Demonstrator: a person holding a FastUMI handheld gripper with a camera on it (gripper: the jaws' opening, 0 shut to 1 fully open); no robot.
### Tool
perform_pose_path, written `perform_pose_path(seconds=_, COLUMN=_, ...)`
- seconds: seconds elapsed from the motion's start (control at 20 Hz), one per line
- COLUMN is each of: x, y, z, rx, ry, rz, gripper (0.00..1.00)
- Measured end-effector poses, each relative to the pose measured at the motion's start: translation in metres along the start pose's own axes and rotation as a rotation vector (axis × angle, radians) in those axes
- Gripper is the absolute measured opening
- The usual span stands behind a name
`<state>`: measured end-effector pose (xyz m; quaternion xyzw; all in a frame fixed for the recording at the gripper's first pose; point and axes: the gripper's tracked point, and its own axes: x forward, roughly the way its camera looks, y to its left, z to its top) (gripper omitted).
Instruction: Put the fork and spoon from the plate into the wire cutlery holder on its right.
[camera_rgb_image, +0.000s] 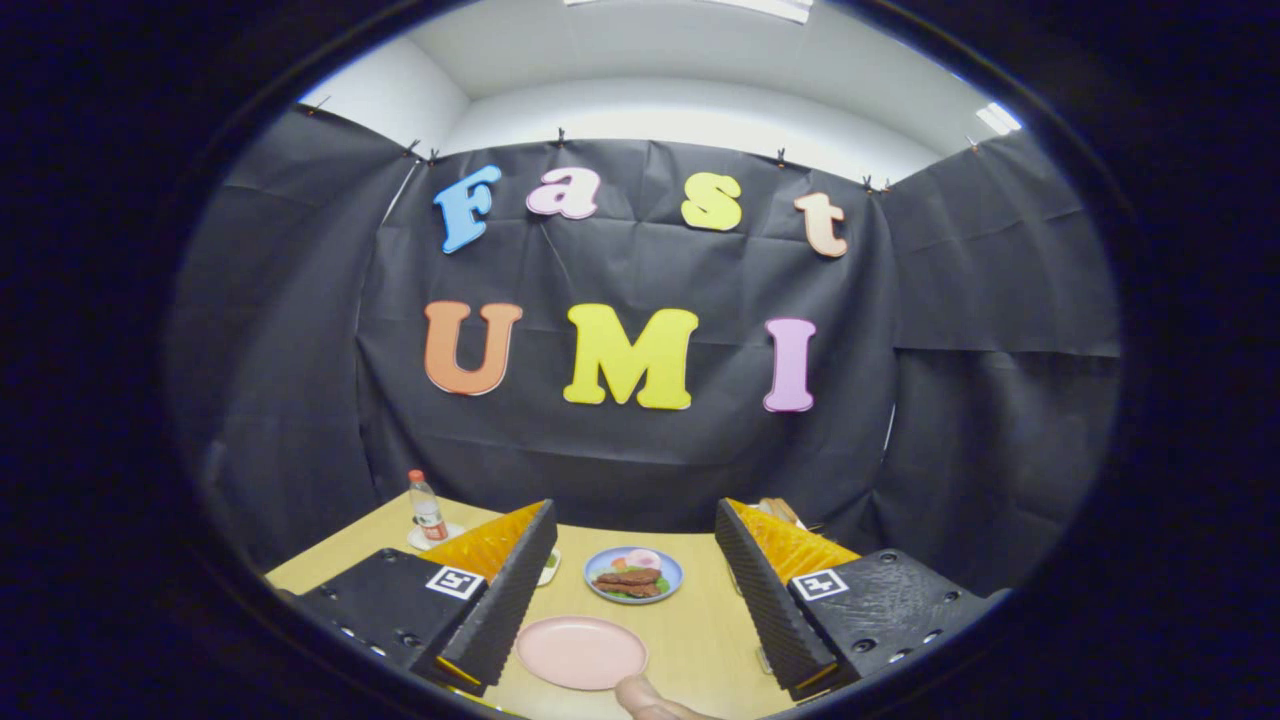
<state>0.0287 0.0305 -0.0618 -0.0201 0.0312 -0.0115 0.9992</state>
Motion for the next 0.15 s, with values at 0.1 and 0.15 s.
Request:
perform_pose_path(seconds=0.1, x=-0.0044, y=0.004, z=0.0046, rx=0.0, ry=-0.008, rz=0.014, gripper=0.96)
perform_pose_path(seconds=0.15, x=-0.006, y=0.0039, z=0.0027, rx=0.004, ry=-0.004, rz=0.021, gripper=0.96)
